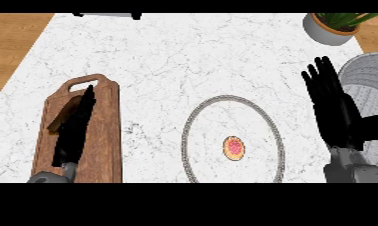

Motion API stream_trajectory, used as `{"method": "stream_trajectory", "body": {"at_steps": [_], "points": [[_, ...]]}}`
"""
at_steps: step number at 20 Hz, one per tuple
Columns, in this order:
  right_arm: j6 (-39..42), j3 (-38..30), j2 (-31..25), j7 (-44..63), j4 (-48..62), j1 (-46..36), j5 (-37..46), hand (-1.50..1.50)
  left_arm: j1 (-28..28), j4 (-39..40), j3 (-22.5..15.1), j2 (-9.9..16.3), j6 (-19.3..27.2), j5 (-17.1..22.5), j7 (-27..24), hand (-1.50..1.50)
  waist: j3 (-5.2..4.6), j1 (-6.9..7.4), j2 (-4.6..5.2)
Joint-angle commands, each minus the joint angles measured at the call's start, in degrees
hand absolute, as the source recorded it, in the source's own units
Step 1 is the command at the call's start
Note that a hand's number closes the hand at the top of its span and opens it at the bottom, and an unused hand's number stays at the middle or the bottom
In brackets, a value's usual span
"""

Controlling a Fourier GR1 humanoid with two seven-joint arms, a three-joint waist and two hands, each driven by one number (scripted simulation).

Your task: Pick the cupcake from the placemat and place it in the basket

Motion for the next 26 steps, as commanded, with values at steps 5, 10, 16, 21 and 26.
{"method": "stream_trajectory", "body": {"at_steps": [5, 10, 16, 21, 26], "points": [[6.92, 8.98, 3.57, -4.68, -0.32, -13.99, 2.5, 1.5, 2.66, 3.97, 0.02, -1.8, -5.39, 6.08, 8.67, 0.0, 1.37, -0.82, 2.41], [7.59, 28.86, 9.72, -8.08, -0.81, -14.9, 16.57, 1.5, 2.52, 5.4, -1.27, -1.81, -8.12, 7.24, 12.4, 0.0, 1.25, -0.75, 2.25], [-7.24, 37.61, 11.34, 5.81, 1.79, -17.85, 37.19, -1.5, 5.53, 2.57, 0.26, 0.16, -9.03, 8.61, 13.72, 0.0, 1.17, -2.56, 1.4], [-4.53, 35.88, -0.95, 20.87, 0.59, -24.18, 52.2, -1.5, 7.2, 2.2, 1.83, 1.12, -9.44, 9.66, 13.36, 0.0, 0.85, -4.72, 0.42], [12.27, 33.52, -8.59, 36.24, -9.49, -33.23, 51.81, -1.5, 7.81, 0.45, 2.28, 2.45, -9.53, 9.67, 14.96, 0.0, 1.05, -5.42, 0.33]]}}
